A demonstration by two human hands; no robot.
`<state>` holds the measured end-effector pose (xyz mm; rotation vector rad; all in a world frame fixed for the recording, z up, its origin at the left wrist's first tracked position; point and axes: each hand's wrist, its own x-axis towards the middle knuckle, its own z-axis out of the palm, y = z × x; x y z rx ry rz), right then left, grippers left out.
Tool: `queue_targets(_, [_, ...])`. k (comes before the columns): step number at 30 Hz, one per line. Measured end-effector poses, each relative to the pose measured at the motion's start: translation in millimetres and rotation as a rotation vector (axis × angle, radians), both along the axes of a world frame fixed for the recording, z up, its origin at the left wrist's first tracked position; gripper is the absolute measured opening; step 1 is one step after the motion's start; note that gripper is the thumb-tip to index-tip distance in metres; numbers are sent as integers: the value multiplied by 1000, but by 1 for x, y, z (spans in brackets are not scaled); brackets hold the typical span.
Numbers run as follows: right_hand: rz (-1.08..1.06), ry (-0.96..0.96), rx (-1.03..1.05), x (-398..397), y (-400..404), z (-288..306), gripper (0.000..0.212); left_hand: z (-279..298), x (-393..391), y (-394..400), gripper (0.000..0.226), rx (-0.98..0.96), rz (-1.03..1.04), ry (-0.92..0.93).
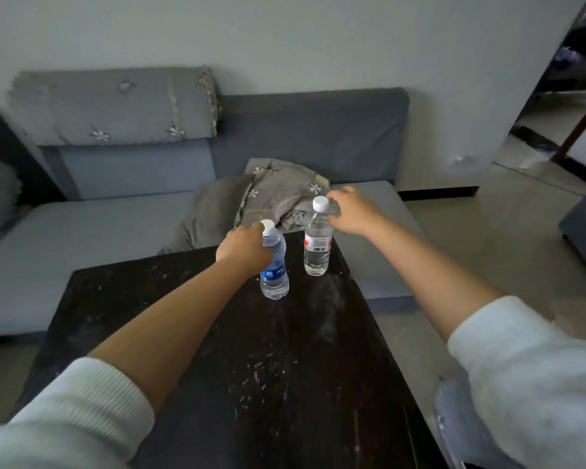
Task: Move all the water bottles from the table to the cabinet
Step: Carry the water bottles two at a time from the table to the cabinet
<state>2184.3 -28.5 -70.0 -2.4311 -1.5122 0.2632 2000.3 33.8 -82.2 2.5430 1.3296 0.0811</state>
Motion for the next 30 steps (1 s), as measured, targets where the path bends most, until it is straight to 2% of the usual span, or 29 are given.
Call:
queue_targets(4, [55,80,-47,18,30,-30,65,-16,26,10,44,11,42,51])
queue_targets(7, [95,132,-101,27,43,-49,68,-27,42,20,44,7,73,80])
queue_targets(12, [101,104,-2,37,51,-58,51,-38,57,33,39,38,106,134])
queue_targets(17, [162,47,-59,37,44,-54,33,-42,62,34,35,20,100,206])
queue_targets(23, [167,106,-12,31,13,-57,30,-32,51,33,38,-15,128,190])
queue_targets(27, [92,153,29,20,-21,-64,25,-31,36,26,40,-64,142,169])
queue_targets(30, [39,163,55,4,-49,-64,28,-26,23,10,40,-32,93,155])
